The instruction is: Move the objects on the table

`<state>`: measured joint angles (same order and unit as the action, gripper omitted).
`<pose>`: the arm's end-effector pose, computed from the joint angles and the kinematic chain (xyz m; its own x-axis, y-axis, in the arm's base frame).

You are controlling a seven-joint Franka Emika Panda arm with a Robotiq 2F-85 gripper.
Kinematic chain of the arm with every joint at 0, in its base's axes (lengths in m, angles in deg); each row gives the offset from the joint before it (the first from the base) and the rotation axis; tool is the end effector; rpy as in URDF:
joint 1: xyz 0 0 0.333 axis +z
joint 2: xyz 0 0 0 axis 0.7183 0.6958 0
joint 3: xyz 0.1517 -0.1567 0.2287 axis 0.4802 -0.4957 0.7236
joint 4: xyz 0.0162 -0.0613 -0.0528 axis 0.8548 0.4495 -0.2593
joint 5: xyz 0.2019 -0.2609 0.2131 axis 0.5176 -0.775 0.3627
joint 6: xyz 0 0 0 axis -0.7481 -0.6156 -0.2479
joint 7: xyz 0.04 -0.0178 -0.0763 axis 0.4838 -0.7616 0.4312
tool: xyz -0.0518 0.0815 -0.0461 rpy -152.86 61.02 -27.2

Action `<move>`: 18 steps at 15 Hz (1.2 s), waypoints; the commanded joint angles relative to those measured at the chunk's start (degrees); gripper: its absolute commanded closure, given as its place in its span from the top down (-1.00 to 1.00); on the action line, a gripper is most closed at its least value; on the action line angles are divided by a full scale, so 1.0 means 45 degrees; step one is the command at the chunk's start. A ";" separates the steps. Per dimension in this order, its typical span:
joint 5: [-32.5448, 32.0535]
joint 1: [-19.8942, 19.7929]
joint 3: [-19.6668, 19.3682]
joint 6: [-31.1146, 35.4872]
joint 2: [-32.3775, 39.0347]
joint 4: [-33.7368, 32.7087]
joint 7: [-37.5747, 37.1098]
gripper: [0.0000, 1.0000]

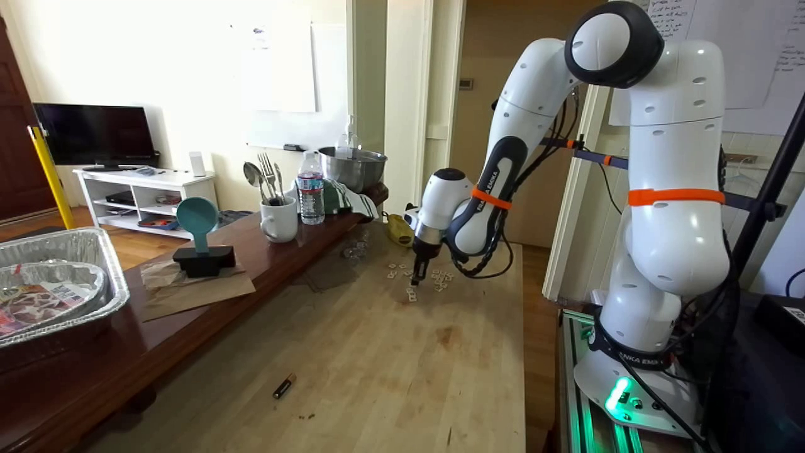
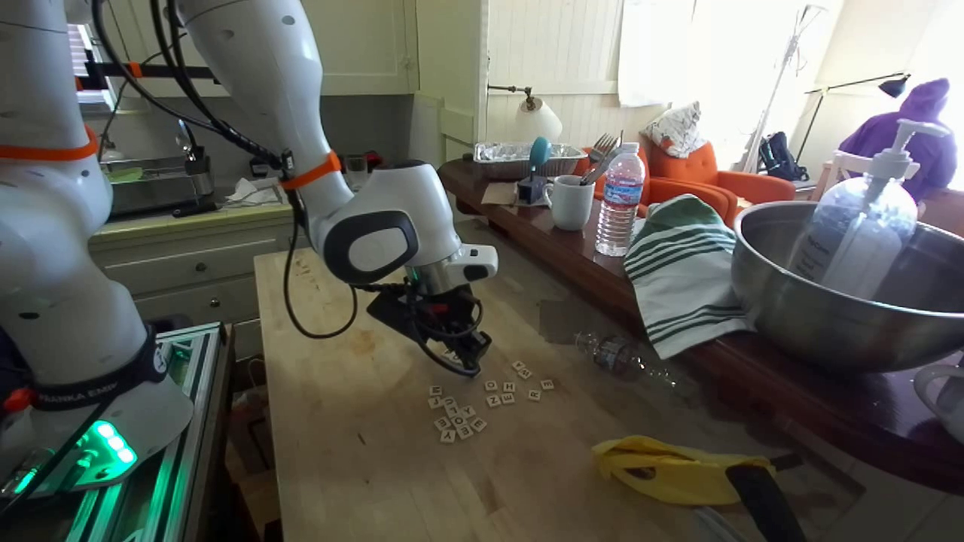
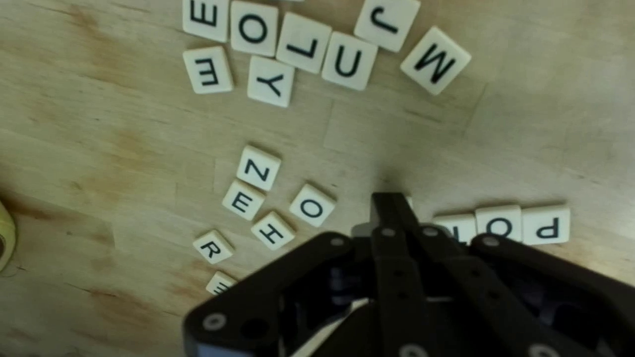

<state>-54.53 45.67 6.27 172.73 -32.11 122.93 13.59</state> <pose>0.4463 -0.0991 0.2117 0.9175 0.3455 0.1968 0.3007 -0.9268 0.2252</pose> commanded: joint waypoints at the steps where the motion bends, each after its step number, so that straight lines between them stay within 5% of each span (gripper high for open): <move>1: 0.0181 -0.0069 0.0232 -0.0075 0.0477 -0.0172 0.0049 -1.00; 10: 0.0563 -0.0749 0.1188 -0.0326 0.0372 -0.0103 0.0541 -1.00; 18: -0.0064 -0.0429 0.0671 -0.0320 -0.0567 0.0158 0.0193 -1.00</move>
<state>-53.61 42.99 10.35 172.72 -32.29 122.63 14.64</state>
